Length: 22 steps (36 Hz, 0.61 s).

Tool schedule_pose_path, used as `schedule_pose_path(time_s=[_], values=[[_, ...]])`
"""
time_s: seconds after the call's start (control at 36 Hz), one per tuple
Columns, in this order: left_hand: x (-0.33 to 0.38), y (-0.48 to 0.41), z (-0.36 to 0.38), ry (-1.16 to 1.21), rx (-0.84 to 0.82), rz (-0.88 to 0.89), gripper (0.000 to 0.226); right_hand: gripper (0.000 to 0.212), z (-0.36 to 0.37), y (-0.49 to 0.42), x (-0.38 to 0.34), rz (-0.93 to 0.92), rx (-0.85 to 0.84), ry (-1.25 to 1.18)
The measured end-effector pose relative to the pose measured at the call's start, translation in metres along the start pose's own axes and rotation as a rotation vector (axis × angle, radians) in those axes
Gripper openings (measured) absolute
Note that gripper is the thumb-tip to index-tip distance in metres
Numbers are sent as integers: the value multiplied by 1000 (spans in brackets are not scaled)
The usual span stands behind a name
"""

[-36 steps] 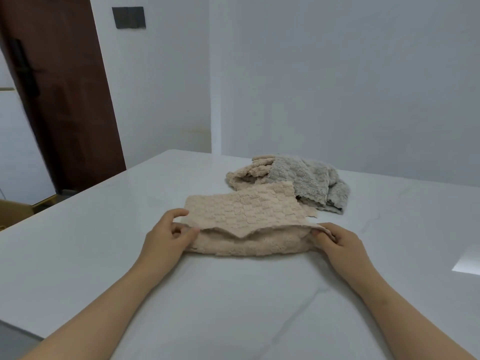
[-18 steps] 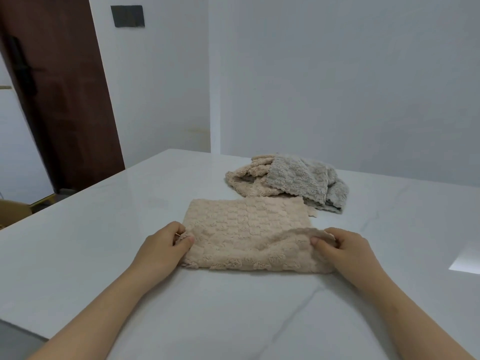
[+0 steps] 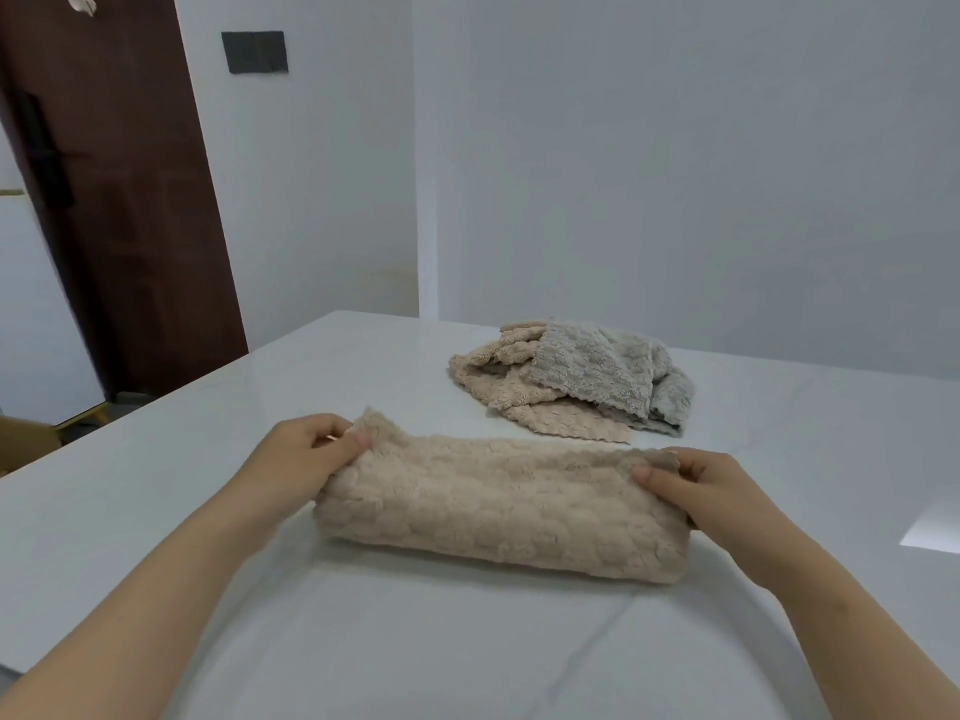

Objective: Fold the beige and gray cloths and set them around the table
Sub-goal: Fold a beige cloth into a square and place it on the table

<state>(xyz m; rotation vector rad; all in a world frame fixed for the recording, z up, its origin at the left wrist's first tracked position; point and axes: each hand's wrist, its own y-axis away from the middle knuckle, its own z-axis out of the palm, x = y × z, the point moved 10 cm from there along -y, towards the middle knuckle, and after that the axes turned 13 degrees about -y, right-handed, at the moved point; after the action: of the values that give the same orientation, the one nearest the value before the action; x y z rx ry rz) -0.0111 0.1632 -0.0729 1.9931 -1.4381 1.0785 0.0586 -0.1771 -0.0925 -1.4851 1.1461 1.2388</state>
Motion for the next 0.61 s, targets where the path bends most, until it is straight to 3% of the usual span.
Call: schedule_pose_path(time_s=[0.11, 0.28, 0.44, 0.61], values=[[5, -18, 3, 10, 34, 5, 22, 29, -4, -14, -1, -6, 68, -68], [-8, -47, 13, -110, 104, -21, 23, 16, -6, -38, 4, -31, 171, -72], [-24, -60, 28, -376, 131, -35, 23, 20, -5, -54, 14, -50, 263, 127], [-28, -63, 26, -387, 167, -10, 17, 24, 0, -55, 12, -84, 303, 345]])
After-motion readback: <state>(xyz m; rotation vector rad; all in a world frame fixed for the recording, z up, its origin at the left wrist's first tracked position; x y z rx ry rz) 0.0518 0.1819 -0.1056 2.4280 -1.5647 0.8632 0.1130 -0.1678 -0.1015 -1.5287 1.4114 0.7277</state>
